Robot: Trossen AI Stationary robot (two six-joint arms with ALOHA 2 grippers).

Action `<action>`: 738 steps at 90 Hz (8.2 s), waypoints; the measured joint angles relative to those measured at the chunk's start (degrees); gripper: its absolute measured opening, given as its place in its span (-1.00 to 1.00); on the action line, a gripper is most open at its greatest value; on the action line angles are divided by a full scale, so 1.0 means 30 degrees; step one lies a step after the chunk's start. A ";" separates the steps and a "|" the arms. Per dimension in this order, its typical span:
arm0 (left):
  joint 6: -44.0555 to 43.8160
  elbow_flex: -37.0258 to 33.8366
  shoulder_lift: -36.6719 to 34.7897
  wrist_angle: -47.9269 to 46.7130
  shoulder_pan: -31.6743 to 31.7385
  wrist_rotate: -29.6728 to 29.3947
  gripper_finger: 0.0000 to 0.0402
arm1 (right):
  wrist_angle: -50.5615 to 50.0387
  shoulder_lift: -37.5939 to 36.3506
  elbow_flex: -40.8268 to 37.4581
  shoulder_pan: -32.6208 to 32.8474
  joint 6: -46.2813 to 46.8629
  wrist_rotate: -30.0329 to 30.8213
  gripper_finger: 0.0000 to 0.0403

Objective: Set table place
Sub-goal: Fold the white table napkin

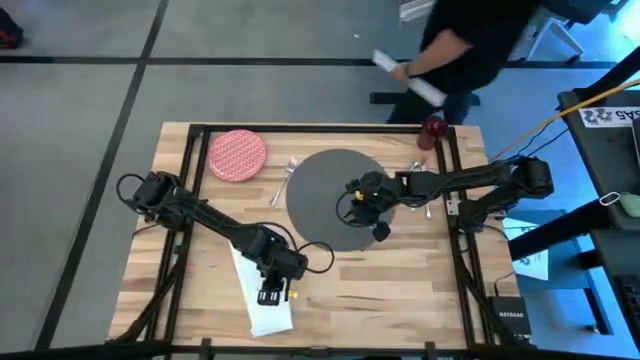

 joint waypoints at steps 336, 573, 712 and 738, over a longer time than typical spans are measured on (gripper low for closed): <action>-0.2004 -0.3815 -0.6780 -0.8309 0.5540 -0.2709 -1.00 | -0.0430 -0.0007 0.0007 0.0000 -0.0073 0.0214 -0.68; -0.7231 -0.9971 -0.6411 -0.6189 0.4779 -0.0330 -0.37 | -0.0428 -0.0015 0.0007 -0.0015 -0.0080 0.0686 -0.68; -0.7031 -1.2164 -0.6419 -0.3814 0.5484 0.1362 -0.73 | -0.0448 -0.0015 -0.0007 -0.0015 -0.0087 0.0882 -0.68; -0.7031 -1.2164 -0.6419 -0.3696 0.5486 0.1355 -0.39 | -0.0442 -0.0015 -0.0007 -0.0007 -0.0087 0.0882 -0.68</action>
